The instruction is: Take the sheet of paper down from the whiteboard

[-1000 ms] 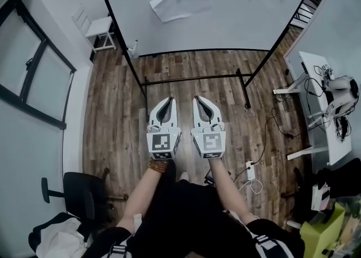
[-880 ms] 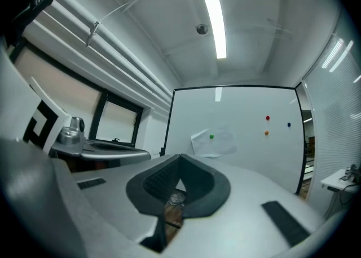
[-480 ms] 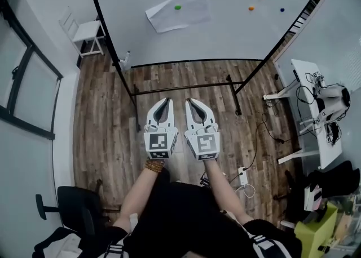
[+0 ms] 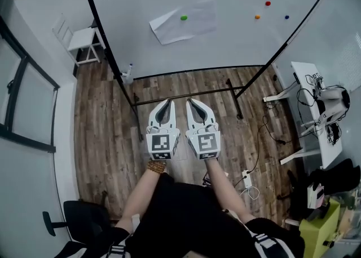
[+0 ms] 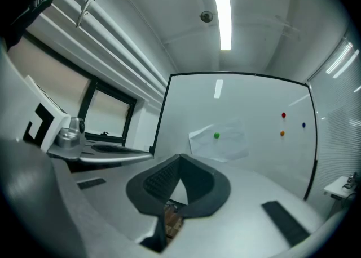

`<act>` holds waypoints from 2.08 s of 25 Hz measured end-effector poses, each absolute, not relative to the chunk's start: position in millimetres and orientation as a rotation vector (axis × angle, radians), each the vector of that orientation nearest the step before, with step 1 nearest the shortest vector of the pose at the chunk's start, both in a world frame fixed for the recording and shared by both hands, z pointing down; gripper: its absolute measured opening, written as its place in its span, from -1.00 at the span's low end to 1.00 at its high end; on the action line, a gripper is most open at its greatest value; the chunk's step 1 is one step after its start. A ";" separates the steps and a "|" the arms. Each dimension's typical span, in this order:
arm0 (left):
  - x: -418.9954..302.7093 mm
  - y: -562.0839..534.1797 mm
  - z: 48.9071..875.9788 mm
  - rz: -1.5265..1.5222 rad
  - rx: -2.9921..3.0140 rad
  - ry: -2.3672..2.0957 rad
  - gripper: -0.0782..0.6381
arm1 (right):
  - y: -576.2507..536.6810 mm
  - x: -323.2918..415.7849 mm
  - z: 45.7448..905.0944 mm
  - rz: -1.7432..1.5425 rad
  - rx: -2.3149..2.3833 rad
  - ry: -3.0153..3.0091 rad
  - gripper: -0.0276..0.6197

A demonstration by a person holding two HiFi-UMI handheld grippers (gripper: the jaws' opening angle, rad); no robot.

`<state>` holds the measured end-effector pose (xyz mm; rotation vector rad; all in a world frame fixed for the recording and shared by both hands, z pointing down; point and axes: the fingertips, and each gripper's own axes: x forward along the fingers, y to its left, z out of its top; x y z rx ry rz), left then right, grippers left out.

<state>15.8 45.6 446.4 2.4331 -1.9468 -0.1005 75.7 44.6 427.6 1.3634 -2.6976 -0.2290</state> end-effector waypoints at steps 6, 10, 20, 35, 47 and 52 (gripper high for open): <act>-13.5 22.2 451.1 -0.081 2.452 -1.923 -0.73 | 12.4 52.1 430.8 -0.224 1.407 -2.667 -0.92; -29.2 9.4 456.2 -0.067 2.448 -1.920 -0.72 | -4.7 45.1 432.8 -0.217 1.411 -2.655 -0.92; -57.1 -32.7 469.5 -0.062 2.380 -1.974 -0.72 | -50.4 24.1 437.6 -0.240 1.352 -2.709 -0.92; -14.1 -135.6 465.6 -0.096 2.336 -2.015 -0.72 | -169.1 76.1 439.5 -0.223 1.291 -2.792 -0.91; -27.4 -176.7 464.7 -0.160 2.327 -1.994 -0.72 | -204.4 78.6 437.6 -0.259 1.317 -2.735 -0.92; -33.8 -184.4 463.6 -0.187 2.360 -1.917 -0.72 | -211.5 73.3 431.2 -0.320 1.362 -2.675 -0.91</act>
